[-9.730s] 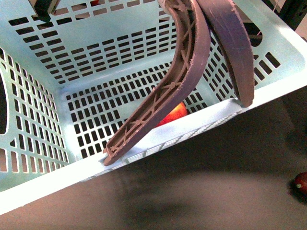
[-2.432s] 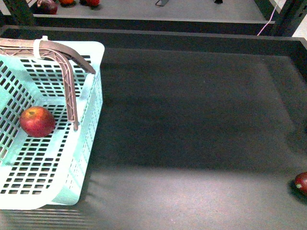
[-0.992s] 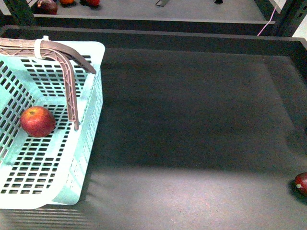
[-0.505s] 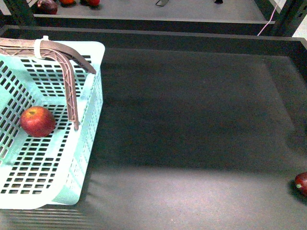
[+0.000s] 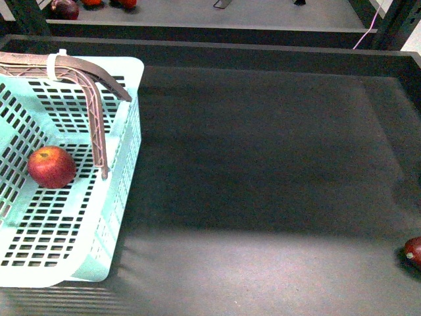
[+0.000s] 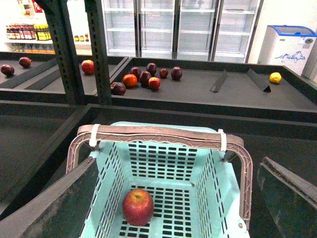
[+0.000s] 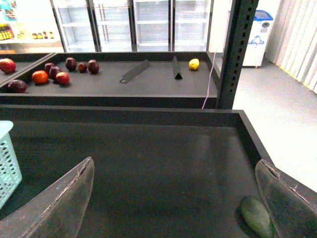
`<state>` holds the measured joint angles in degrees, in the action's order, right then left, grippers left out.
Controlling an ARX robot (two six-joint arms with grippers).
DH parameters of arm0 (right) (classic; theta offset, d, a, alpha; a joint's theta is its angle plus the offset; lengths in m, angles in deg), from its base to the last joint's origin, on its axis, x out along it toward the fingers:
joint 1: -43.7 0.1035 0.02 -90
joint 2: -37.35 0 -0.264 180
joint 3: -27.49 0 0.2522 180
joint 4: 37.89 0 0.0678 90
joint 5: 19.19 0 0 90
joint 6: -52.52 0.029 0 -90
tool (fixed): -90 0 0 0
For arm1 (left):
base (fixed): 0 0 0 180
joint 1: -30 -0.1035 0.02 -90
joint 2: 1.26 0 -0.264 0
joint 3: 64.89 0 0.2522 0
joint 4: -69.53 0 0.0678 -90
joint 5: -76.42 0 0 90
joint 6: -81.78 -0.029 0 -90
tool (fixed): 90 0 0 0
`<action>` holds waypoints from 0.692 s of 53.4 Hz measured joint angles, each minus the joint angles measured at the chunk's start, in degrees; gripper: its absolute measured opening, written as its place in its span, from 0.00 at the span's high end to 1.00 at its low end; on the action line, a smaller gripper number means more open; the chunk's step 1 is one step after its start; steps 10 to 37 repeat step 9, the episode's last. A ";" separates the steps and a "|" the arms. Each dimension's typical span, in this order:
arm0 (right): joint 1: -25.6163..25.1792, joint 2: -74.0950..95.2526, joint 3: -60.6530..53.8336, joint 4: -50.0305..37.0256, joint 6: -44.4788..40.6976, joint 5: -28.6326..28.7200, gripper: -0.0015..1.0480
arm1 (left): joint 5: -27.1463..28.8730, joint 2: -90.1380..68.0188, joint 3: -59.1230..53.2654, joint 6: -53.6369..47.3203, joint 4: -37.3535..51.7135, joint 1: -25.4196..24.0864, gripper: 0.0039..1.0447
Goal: Pick apple with right arm and hold basket with left
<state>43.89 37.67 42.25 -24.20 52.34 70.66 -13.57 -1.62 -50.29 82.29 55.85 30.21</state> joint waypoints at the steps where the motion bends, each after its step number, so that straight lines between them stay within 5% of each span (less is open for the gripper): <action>1: 0.00 0.00 0.02 0.00 0.00 0.00 0.08 | 0.00 0.00 0.00 0.00 0.00 0.00 0.07; 37: 0.00 0.00 0.00 0.00 0.00 0.00 0.08 | 0.00 0.00 0.00 0.00 0.00 0.00 0.06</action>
